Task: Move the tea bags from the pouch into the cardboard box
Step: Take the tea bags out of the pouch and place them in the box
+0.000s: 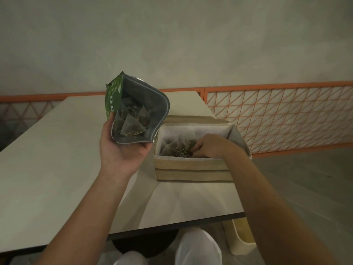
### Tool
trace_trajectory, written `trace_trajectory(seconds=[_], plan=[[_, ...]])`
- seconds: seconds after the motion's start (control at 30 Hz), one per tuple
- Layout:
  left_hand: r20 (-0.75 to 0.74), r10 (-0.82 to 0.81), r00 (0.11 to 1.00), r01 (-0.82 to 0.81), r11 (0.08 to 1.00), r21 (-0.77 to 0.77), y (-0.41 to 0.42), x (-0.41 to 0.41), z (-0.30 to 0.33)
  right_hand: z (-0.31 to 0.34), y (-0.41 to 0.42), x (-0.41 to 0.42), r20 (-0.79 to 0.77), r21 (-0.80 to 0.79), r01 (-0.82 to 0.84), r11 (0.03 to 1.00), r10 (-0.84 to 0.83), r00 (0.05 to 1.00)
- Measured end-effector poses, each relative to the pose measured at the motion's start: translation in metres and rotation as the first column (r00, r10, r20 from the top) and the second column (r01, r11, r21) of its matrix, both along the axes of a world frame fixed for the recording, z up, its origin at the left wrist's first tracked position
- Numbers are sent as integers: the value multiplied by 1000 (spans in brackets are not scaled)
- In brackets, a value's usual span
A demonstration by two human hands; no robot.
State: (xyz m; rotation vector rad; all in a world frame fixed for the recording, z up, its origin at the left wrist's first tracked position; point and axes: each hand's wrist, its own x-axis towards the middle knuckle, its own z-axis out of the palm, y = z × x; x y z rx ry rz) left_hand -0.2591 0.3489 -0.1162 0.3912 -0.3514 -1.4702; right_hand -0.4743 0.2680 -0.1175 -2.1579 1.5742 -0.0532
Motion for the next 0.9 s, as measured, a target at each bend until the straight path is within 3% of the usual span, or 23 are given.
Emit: trace_trajectory(seconds=[0.1,0.2,0.27,0.33,0.5,0.57,0.63,0.7,0.8,0.9], plan=[[-4,-9,1000,9,1000,-5,0,1,-1,-6,-9,0,38,-25,124,992,-123,992],[-1,-13,1000,13,1000,-7,-1,2,-2,-5,-14,0,-60,-46,230,972,-233,971],[3,-9,1000,9,1000,-3,-2,3,-2,-1,-14,-7,-116,-134,308,942,-324,939],[2,-9,1000,9,1000,-2,-2,3,-3,1,-13,-14,-71,-236,361,902,-386,920],[18,-19,1000,19,1000,-8,-2,4,-3,12,1,-9,-232,-306,222,926,-298,926],[23,-31,999,31,999,-12,-2,4,-3,15,6,-1,-163,-334,138,932,-202,966],[24,-41,999,42,999,-13,-2,5,-4,13,10,9,16,-266,45,963,-43,999],[26,-49,998,50,999,-19,-2,6,-4,10,12,18,77,-109,-78,991,87,993],[10,-57,998,58,998,-21,-1,7,-3,6,13,26,45,117,-57,991,52,998],[-5,-58,998,58,998,-20,0,10,-3,6,12,27,27,62,26,998,-28,999]])
